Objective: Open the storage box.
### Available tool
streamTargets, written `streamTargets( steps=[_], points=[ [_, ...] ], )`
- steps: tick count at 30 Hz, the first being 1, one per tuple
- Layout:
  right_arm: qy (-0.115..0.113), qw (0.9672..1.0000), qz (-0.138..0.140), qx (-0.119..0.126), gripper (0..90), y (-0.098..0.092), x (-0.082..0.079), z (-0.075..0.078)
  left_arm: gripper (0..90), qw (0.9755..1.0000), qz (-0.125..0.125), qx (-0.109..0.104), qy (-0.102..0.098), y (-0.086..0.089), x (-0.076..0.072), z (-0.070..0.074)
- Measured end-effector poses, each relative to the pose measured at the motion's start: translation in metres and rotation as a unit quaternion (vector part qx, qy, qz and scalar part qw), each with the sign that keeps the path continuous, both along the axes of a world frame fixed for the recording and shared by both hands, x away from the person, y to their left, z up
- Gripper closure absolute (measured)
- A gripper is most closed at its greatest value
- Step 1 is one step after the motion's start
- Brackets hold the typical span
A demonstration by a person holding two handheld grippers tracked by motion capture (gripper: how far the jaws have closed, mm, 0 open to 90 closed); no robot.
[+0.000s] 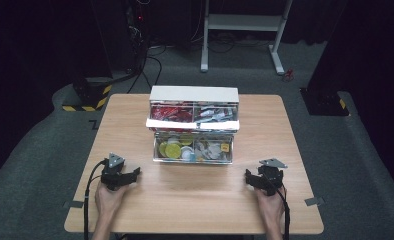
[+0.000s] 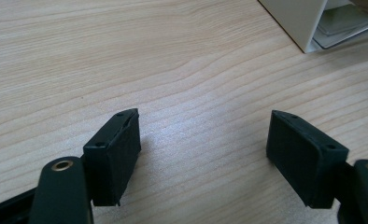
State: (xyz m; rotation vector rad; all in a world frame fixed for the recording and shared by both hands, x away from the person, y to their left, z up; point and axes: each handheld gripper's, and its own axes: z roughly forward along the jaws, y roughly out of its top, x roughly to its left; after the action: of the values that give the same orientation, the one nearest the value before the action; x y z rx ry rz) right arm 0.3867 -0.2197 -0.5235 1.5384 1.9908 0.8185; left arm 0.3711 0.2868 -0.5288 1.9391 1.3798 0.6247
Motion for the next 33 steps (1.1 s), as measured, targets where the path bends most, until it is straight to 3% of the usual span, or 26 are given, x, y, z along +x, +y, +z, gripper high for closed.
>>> streamTargets(
  steps=[4, 8, 13, 14, 15, 26, 33],
  points=[
    [-0.007, 0.9997, 0.022, 0.002, 27.6, 0.001, -0.004, 0.000, 23.6, 1.0000, -0.005, 0.002, 0.002, 0.000, 0.001, 0.000],
    [-0.009, 0.9997, 0.022, 0.000, 34.5, 0.003, -0.010, 0.001, 22.1, 1.0000, -0.007, 0.002, 0.003, 0.000, 0.001, 0.000],
    [-0.034, 0.9991, 0.024, 0.001, 38.5, 0.006, -0.021, 0.005, 21.6, 1.0000, -0.007, 0.001, 0.004, -0.001, 0.001, 0.000],
    [-0.038, 0.9989, 0.025, 0.008, 38.8, 0.006, -0.022, 0.005, 21.7, 1.0000, -0.007, 0.001, 0.004, -0.001, 0.001, 0.000],
    [-0.037, 0.9984, 0.031, 0.030, 39.0, 0.006, -0.024, 0.006, 21.6, 1.0000, -0.007, 0.001, 0.004, -0.001, 0.001, 0.000],
    [-0.048, 0.9920, 0.076, 0.088, 41.6, 0.008, -0.027, 0.012, 18.1, 0.9999, -0.010, 0.004, 0.008, -0.001, 0.001, 0.000],
    [-0.061, 0.9864, 0.083, 0.128, 39.4, 0.010, -0.029, 0.017, 16.3, 0.9999, -0.011, 0.005, 0.008, -0.001, 0.002, 0.000]
  ],
)
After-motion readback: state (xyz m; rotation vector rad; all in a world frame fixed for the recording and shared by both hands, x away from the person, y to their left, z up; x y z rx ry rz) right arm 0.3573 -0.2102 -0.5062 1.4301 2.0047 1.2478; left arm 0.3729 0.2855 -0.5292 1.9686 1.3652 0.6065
